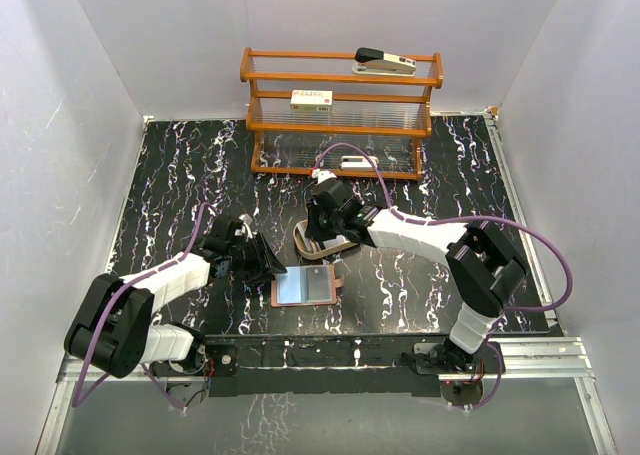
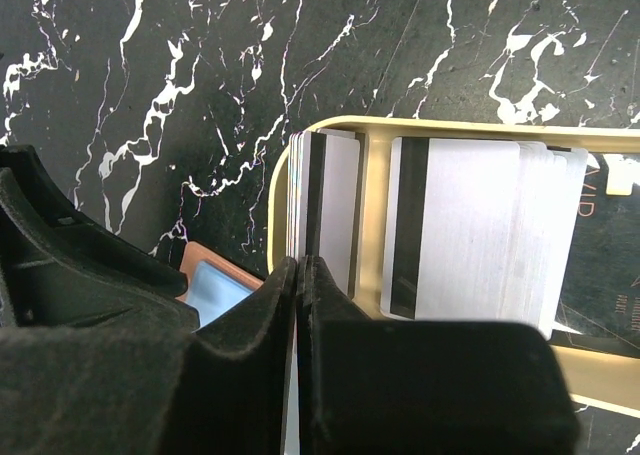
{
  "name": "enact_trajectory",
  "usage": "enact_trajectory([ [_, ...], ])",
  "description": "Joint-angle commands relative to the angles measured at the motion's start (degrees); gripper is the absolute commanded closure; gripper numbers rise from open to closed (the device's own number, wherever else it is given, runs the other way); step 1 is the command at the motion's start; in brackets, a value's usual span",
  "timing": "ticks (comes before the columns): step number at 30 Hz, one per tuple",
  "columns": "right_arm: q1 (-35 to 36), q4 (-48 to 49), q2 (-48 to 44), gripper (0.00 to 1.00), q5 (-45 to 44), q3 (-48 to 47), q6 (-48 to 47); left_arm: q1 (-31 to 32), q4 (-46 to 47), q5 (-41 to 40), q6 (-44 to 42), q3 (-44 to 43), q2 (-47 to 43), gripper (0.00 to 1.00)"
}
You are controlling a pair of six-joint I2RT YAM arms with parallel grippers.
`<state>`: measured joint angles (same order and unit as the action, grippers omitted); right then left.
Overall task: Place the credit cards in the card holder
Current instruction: Pick up the credit card from the storage box, then insert the credit card into the card holder.
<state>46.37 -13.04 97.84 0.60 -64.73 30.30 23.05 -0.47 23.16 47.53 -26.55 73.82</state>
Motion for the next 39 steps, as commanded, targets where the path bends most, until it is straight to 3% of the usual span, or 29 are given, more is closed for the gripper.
enact_trajectory([
  [1, 0.29, 1.59, -2.3, 1.0, -0.78, -0.57, 0.13, -0.2, -1.0, 0.49, -0.24, 0.62, 0.19, 0.56],
  [15, 0.3, -4.2, -5.11, 1.0, -11.24, -0.44, -1.74, -0.24, -3.78, -0.6, -0.88, -0.38, -1.75, 0.56],
  [27, 0.29, -4.06, -11.35, 1.0, -11.12, 2.36, -0.32, -0.19, -8.29, -1.87, -1.82, -0.67, -5.07, 0.54],
  [39, 0.39, -5.57, -23.02, 1.0, -2.85, 7.95, 4.85, -0.2, -11.7, -2.04, -3.28, -1.11, -6.74, 0.53],
])
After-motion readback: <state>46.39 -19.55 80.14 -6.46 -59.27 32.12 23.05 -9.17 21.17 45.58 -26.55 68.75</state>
